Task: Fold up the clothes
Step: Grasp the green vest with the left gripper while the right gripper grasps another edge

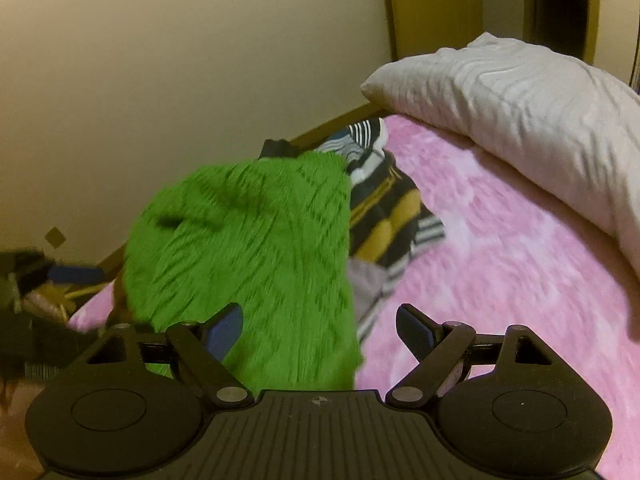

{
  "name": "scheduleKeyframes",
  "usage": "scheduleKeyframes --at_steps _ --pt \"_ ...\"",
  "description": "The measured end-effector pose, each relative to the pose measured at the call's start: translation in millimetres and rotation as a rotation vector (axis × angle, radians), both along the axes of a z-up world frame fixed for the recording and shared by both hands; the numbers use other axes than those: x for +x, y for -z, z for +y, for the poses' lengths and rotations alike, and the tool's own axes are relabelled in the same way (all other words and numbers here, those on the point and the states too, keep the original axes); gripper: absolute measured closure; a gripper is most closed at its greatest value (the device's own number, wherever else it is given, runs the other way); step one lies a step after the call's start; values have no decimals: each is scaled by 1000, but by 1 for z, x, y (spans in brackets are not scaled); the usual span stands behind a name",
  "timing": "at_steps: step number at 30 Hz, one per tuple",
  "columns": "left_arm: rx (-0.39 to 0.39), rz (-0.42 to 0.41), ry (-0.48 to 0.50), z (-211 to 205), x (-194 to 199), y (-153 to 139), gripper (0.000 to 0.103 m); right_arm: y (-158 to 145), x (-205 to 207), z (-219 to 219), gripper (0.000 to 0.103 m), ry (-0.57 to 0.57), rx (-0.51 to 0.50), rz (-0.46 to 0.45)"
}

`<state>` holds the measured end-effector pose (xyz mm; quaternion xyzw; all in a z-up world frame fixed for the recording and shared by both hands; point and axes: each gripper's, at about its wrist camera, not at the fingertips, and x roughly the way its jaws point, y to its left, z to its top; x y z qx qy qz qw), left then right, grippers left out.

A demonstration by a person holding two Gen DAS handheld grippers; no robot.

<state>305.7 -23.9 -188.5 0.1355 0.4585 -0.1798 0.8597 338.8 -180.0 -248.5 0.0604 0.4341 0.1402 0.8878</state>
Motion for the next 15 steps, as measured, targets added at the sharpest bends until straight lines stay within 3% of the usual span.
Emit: scheduleKeyframes --at_steps 5,7,9,10,11,15 --pt "30 -34 93 -9 -2 21 43 31 45 9 22 -23 35 24" --pt "17 -40 122 -8 -4 22 65 43 56 15 25 -50 46 47" --pt "-23 -8 141 -8 -6 19 85 50 60 19 69 -70 64 78" --pt "-28 -8 146 -8 -7 16 89 51 62 21 81 -71 85 93" --pt "-24 -16 161 -8 -9 12 90 48 60 22 89 -67 90 94" --pt "-62 -32 196 -7 -22 -10 93 18 35 24 93 -54 30 32"
